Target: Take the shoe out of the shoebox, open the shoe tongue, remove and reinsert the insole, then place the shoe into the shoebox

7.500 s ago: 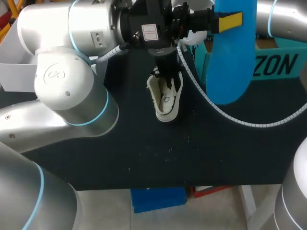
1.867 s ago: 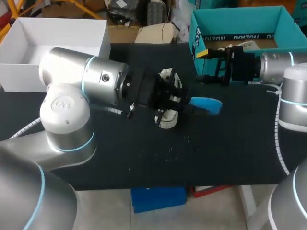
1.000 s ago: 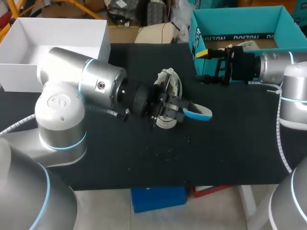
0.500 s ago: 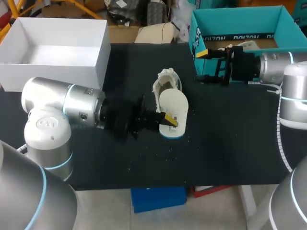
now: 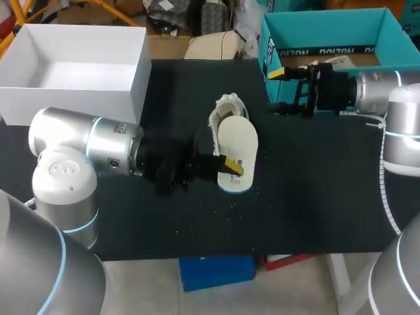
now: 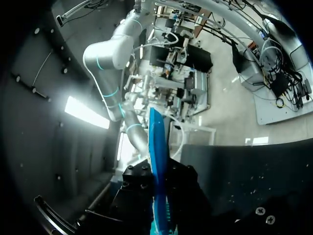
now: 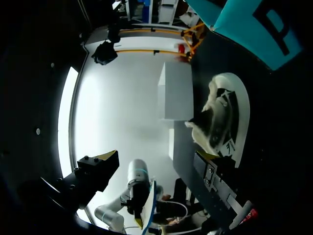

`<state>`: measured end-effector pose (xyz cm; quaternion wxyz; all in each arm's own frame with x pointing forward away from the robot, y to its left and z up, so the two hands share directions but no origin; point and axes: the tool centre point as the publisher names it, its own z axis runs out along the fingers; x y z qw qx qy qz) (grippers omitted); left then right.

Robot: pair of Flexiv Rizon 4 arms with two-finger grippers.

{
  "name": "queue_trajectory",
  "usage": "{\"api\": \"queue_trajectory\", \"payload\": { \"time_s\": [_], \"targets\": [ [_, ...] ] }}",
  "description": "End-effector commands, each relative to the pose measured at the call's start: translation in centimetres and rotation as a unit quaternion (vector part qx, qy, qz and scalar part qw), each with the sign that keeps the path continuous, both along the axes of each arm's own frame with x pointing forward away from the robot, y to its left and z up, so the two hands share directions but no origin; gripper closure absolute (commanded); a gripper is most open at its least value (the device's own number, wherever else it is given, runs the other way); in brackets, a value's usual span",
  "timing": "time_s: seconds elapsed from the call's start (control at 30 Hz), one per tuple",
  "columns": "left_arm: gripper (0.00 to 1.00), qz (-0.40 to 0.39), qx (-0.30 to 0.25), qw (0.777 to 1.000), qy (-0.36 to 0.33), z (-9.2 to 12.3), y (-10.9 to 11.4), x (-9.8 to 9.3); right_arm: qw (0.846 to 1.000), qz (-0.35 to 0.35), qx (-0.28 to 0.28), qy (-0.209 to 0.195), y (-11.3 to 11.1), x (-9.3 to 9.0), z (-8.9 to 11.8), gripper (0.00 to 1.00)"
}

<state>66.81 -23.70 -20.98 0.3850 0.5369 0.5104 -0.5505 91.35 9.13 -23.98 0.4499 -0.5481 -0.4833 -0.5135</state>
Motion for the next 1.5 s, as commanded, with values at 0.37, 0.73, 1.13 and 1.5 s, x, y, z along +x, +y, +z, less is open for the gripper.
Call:
{"api": "queue_trajectory", "payload": {
  "time_s": [0.37,0.73,1.13,1.5],
  "targets": [
    [1.0,0.025,-0.061,0.983,-0.17,-6.6,0.3,1.8,1.0,-0.001,0.0,0.0,0.1,0.0,-0.1,0.0],
    [1.0,0.029,-0.07,0.979,-0.189,-8.8,0.9,9.3,1.0,-0.001,0.0,0.0,0.1,0.0,-0.1,0.0],
    [1.0,0.02,-0.055,0.982,-0.178,-7.7,0.8,16.5,1.0,-0.001,0.0,0.0,0.1,0.0,-0.1,0.0],
    [1.0,0.012,-0.079,0.982,-0.17,-8.0,0.3,17.7,1.0,-0.001,0.0,0.0,0.1,0.0,-0.1,0.0]
  ]
}}
